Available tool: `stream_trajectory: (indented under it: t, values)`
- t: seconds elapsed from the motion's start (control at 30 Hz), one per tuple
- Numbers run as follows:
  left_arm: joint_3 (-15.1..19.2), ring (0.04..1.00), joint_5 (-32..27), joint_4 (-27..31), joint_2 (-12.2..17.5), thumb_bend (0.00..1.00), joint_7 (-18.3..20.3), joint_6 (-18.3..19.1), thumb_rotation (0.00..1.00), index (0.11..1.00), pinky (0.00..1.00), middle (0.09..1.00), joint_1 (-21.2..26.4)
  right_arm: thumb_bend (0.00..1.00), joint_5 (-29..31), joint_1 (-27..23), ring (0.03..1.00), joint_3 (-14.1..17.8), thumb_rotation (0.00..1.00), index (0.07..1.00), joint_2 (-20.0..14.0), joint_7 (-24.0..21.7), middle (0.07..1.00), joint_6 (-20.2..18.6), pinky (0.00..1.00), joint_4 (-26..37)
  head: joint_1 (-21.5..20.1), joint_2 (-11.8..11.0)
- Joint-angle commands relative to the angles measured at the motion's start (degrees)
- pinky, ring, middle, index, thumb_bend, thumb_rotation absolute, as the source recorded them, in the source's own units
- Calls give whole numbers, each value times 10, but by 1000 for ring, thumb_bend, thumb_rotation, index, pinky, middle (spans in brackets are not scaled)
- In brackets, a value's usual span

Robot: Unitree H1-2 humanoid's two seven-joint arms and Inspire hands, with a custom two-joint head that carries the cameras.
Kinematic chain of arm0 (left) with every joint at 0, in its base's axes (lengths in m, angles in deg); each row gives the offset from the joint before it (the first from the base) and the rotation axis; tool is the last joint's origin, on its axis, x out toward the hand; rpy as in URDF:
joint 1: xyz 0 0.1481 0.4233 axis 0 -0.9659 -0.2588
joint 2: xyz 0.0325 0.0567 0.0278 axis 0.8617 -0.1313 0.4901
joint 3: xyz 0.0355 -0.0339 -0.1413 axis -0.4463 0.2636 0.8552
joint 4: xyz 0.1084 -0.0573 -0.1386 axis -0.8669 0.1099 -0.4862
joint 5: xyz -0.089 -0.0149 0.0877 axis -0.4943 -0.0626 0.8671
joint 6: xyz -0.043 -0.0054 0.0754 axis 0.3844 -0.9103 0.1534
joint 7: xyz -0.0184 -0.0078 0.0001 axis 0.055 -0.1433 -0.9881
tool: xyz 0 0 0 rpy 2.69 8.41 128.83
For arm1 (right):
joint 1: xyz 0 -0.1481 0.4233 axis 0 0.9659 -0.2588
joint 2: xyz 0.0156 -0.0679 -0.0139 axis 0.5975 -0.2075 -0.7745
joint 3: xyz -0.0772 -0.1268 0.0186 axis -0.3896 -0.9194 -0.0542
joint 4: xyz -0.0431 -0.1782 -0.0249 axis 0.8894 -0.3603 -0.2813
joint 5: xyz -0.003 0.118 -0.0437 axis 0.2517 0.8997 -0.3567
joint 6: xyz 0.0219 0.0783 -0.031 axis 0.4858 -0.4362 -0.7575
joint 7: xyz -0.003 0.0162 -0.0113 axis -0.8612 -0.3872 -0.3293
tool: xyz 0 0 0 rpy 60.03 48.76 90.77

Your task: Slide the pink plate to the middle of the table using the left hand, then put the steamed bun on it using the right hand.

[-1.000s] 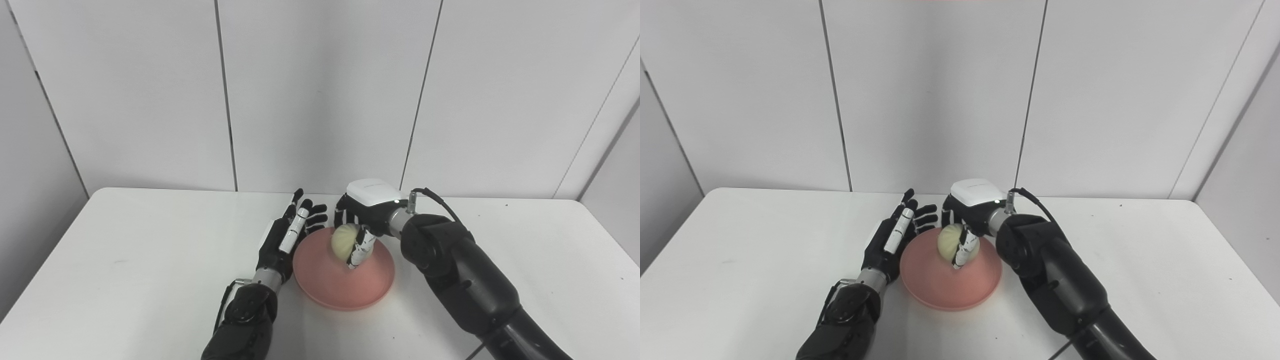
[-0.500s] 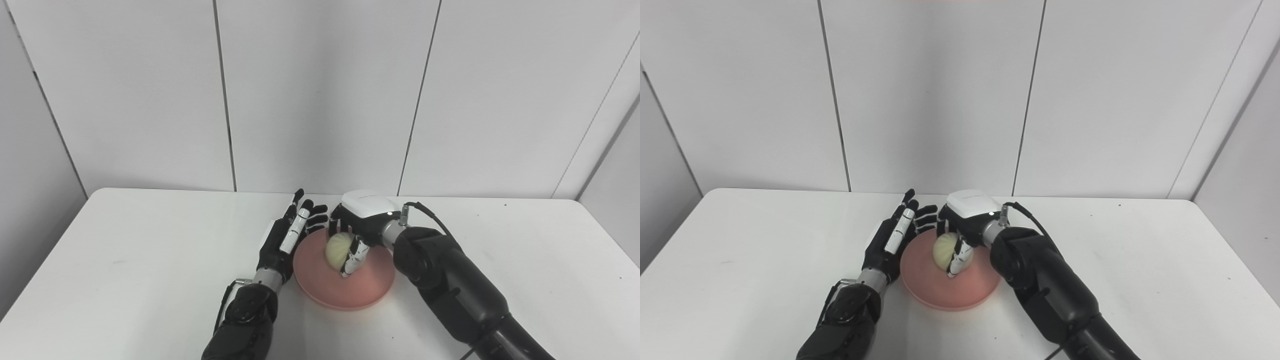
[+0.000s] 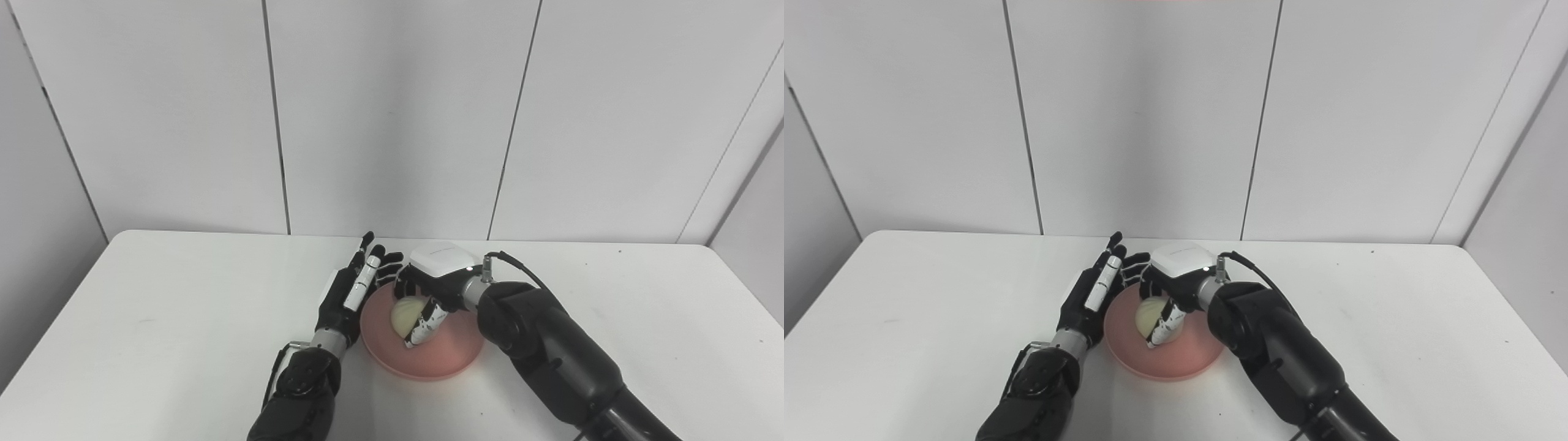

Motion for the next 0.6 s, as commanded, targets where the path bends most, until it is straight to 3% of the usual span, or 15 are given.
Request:
stream_trajectory:
  t: [0.0, 0.3, 0.47, 0.5, 0.53, 0.57]
  values:
    - [-3, 745, 4, 3, -2, 711, 0, 13, 770, 983, 717, 766, -4, 997, -7, -25, 696, 8, 377, 666, -7, 8, 739, 3, 571, 24, 0, 1]
    - [-8, 761, 12, 2, 2, 729, -8, 4, 781, 988, 728, 782, -4, 1000, 4, -8, 712, 31, 353, 653, -15, 53, 753, 14, 561, 44, -5, 1]
    - [-14, 783, 24, 13, 6, 764, -15, -1, 781, 982, 741, 797, -10, 969, 25, 32, 646, 77, 300, 653, -10, 121, 715, 18, 490, 84, -10, 3]
    - [-15, 794, 27, 15, 7, 775, -18, -1, 792, 981, 751, 808, -11, 919, 31, 42, 621, 87, 357, 653, -8, 144, 698, 25, 476, 91, -12, 3]
    - [-15, 805, 30, 18, 7, 784, -23, -1, 795, 977, 762, 831, -12, 862, 43, 54, 592, 102, 503, 659, -3, 177, 680, 37, 461, 94, -12, 3]
    - [-15, 809, 32, 21, 6, 787, -28, 0, 795, 977, 766, 838, -14, 843, 54, 64, 581, 116, 570, 664, 2, 206, 673, 47, 455, 95, -13, 2]
